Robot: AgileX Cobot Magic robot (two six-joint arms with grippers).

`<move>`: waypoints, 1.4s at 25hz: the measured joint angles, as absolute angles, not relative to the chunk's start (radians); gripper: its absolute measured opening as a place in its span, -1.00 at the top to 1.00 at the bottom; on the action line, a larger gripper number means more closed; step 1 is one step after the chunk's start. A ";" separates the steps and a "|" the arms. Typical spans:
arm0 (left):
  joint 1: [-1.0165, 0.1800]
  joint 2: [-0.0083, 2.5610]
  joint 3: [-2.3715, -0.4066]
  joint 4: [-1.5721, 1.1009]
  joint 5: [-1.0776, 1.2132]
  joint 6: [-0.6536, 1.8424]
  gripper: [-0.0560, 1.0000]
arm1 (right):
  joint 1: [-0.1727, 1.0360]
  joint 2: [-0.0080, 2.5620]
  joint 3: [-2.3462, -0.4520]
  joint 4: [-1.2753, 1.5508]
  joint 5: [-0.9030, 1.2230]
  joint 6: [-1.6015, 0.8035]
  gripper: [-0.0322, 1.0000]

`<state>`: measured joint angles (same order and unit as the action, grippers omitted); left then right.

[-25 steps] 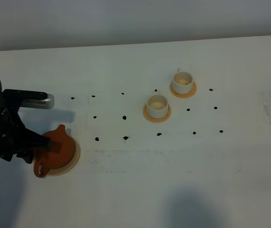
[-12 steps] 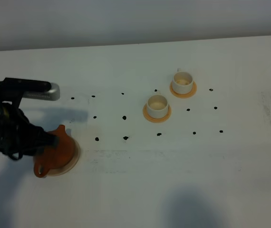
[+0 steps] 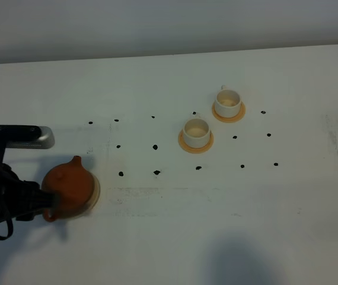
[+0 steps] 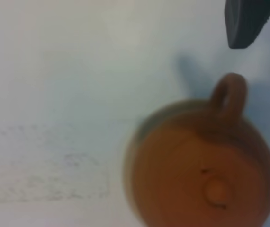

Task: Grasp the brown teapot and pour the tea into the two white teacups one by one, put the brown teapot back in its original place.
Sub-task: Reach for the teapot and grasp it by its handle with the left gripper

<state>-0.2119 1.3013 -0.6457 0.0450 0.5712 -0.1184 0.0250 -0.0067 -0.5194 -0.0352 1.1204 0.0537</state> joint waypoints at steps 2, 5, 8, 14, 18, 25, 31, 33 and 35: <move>-0.202 1.339 -0.646 0.045 0.557 -0.118 0.04 | 0.025 -0.007 -0.519 -0.035 1.120 0.054 0.00; -0.199 1.404 -0.647 0.042 0.540 -0.118 0.04 | 0.025 -0.007 -0.519 -0.035 1.120 0.054 0.00; -0.199 1.454 -0.661 0.041 0.527 -0.118 0.04 | 0.025 -0.007 -0.519 -0.035 1.120 0.054 0.00; -0.199 1.502 -0.700 0.041 0.514 -0.054 0.04 | 0.025 -0.007 -0.519 -0.035 1.120 0.053 0.00; -0.199 1.541 -0.714 0.041 0.505 -0.010 0.04 | 0.025 -0.007 -0.519 -0.035 1.120 0.053 0.00; -0.199 1.563 -0.715 0.038 0.478 0.030 0.04 | 0.025 -0.007 -0.519 -0.035 1.120 0.053 0.00; -0.199 1.563 -0.715 0.019 0.474 0.036 0.04 | 0.025 -0.007 -0.519 -0.035 1.120 0.054 0.00; -0.199 1.565 -0.715 0.013 0.474 0.037 0.04 | 0.025 -0.007 -0.519 -0.035 1.120 0.054 0.00; -0.199 1.567 -0.715 0.008 0.474 0.037 0.04 | 0.025 -0.007 -0.519 -0.035 1.120 0.054 0.00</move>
<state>-0.1995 1.5672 -0.7155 0.0079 0.4736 0.0373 0.0250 -0.0067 -0.5194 -0.0352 1.1204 0.0536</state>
